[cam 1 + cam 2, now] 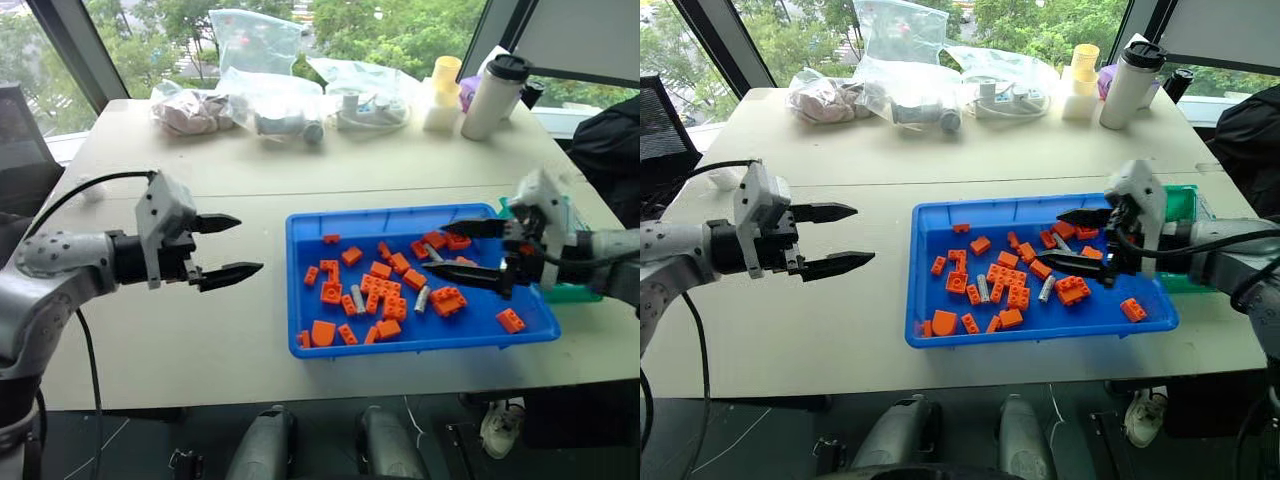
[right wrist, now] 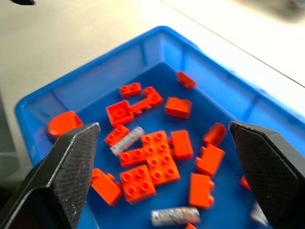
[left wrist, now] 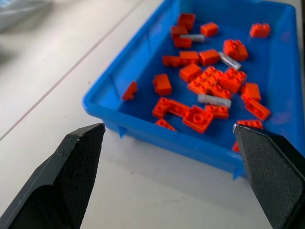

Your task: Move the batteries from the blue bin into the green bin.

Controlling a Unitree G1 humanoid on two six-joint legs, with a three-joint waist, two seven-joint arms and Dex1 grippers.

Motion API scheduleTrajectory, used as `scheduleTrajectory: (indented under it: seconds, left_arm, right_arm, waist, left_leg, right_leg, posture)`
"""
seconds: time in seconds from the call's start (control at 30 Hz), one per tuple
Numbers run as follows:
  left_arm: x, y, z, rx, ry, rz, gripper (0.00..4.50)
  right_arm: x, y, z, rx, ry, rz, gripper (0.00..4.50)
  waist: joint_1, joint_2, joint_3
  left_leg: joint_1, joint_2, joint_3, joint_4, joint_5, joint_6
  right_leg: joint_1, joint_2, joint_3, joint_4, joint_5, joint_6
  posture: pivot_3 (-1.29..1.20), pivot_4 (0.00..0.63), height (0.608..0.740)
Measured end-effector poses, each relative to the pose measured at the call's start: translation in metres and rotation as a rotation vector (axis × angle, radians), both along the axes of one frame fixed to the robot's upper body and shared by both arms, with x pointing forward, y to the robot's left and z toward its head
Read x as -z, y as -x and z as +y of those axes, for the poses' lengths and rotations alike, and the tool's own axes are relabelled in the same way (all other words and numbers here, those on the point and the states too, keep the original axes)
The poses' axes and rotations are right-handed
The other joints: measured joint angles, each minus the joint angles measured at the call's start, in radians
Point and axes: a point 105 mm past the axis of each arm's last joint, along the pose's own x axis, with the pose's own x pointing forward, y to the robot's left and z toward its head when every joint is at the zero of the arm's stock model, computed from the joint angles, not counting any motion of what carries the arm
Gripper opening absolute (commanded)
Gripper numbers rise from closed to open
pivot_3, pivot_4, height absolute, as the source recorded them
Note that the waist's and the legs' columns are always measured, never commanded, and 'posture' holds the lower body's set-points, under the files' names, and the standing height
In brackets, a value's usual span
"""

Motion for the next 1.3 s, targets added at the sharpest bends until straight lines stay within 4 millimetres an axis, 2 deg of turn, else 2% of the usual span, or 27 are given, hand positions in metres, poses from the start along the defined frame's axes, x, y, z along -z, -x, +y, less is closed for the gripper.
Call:
scheduleTrajectory:
  seconds: [0.13, 0.23, 0.43, 0.6, 0.9, 1.0, 1.1, 1.3]
  left_arm:
    - [0.007, 0.010, -0.007, 0.114, -0.049, 0.055, 4.50]
    - [-0.001, 0.011, -0.013, 0.142, -0.059, 0.015, 4.50]
    - [0.005, 0.027, -0.020, 0.181, -0.109, 0.008, 4.50]
    - [0.011, 0.035, -0.022, 0.178, -0.102, 0.036, 4.50]
    - [0.016, 0.036, -0.022, 0.153, -0.096, 0.036, 4.50]
    - [0.016, 0.036, -0.022, 0.150, -0.094, 0.037, 4.50]
    - [0.017, 0.036, -0.022, 0.149, -0.091, 0.041, 4.50]
    - [0.017, 0.036, -0.022, 0.149, -0.091, 0.037, 4.50]
  right_arm:
    - [0.028, 0.000, 0.026, -0.208, 0.094, 0.015, 4.49]
    - [0.043, -0.007, 0.040, -0.331, 0.165, -0.004, 4.49]
    - [0.061, -0.033, 0.050, -0.407, 0.250, -0.020, 4.49]
    - [0.076, -0.042, 0.055, -0.445, 0.322, -0.029, 4.49]
    - [0.094, -0.050, 0.057, -0.496, 0.407, -0.029, 4.49]
    - [0.095, -0.054, 0.062, -0.506, 0.418, -0.061, 3.75]
    - [0.095, -0.057, 0.066, -0.503, 0.411, -0.082, 2.23]
    - [0.095, -0.057, 0.067, -0.515, 0.417, -0.087, 2.18]
  waist:
    - [-0.006, 0.000, 0.001]
    - [-0.011, -0.001, 0.001]
    - [-0.013, -0.001, 0.001]
    - [-0.011, -0.001, 0.001]
    - [-0.013, -0.001, 0.001]
    - [-0.013, -0.001, 0.001]
    - [-0.013, -0.001, 0.001]
    - [-0.012, -0.001, 0.001]
  left_leg:
    - [-0.008, -0.001, -0.001, 0.003, 0.000, 0.000]
    - [-0.008, -0.001, -0.001, 0.004, 0.000, 0.000]
    - [-0.008, -0.001, -0.001, 0.004, 0.001, -0.001]
    - [-0.008, -0.001, -0.001, 0.004, 0.001, -0.001]
    - [-0.008, -0.001, -0.001, 0.003, 0.002, -0.003]
    - [-0.008, -0.001, -0.001, 0.003, 0.003, -0.005]
    - [-0.008, -0.001, -0.001, 0.003, 0.003, -0.005]
    - [-0.008, -0.001, -0.001, 0.004, 0.003, -0.005]
  right_leg:
    - [-0.006, 0.000, -0.001, 0.001, 0.000, 0.001]
    - [-0.006, 0.001, -0.001, 0.001, 0.001, 0.002]
    - [-0.008, 0.001, -0.001, 0.003, 0.001, 0.002]
    - [-0.008, 0.001, -0.001, 0.004, 0.001, 0.002]
    - [-0.009, 0.002, -0.001, 0.005, 0.001, 0.002]
    - [-0.009, 0.002, -0.001, 0.006, 0.001, 0.002]
    - [-0.009, 0.002, -0.001, 0.006, 0.001, 0.002]
    - [-0.009, 0.002, -0.001, 0.007, 0.001, 0.002]
  posture:
    - [0.00, 0.150, 0.740]
    - [0.00, 0.150, 0.740]
    - [0.00, 0.150, 0.740]
    - [0.00, 0.150, 0.740]
    - [0.00, 0.150, 0.740]
    - [0.00, 0.150, 0.740]
    - [0.00, 0.150, 0.740]
    - [0.00, 0.150, 0.740]
